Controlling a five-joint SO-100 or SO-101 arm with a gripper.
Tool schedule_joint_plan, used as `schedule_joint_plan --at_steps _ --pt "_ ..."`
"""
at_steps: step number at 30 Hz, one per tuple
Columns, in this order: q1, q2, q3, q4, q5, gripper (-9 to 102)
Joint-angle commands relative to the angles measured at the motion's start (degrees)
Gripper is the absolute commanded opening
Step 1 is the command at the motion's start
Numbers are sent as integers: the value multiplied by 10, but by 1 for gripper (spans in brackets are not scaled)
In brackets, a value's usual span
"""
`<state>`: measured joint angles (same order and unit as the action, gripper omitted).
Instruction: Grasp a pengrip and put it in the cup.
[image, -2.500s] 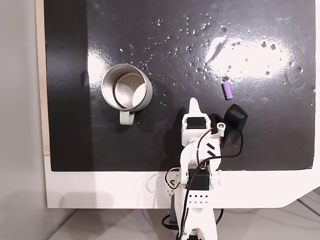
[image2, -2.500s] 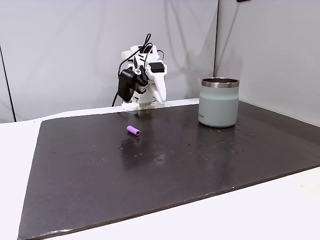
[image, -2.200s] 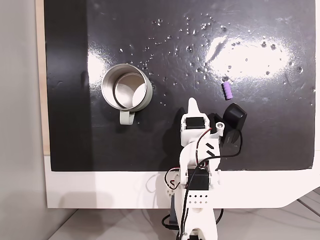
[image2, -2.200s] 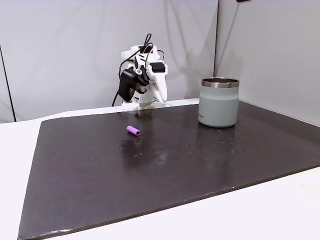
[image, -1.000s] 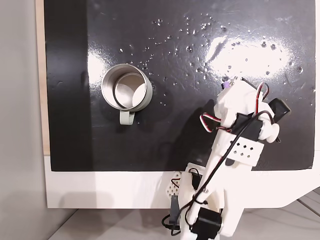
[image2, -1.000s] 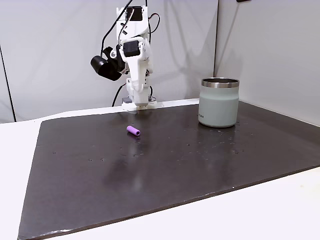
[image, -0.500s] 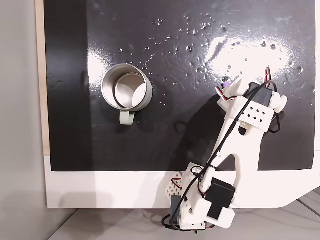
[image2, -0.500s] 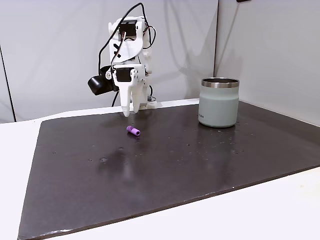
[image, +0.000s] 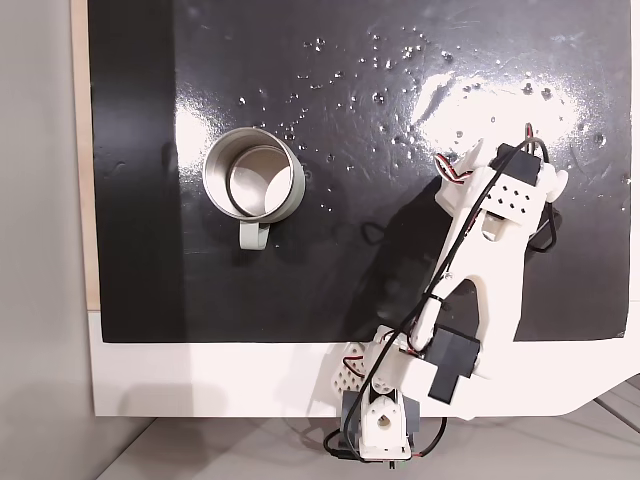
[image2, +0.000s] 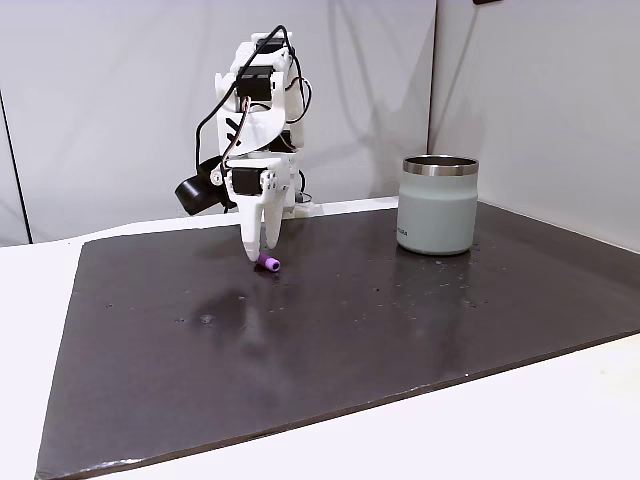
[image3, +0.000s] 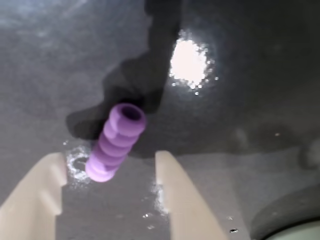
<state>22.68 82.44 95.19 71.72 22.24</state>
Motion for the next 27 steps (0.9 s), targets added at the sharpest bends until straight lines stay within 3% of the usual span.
schedule_joint_plan --at_steps 1,21,27 --pt "1 -10 -39 -4 -2 17" --pt "13 -57 -60 -29 -18 1" --pt "11 -18 -59 -14 -19 0"
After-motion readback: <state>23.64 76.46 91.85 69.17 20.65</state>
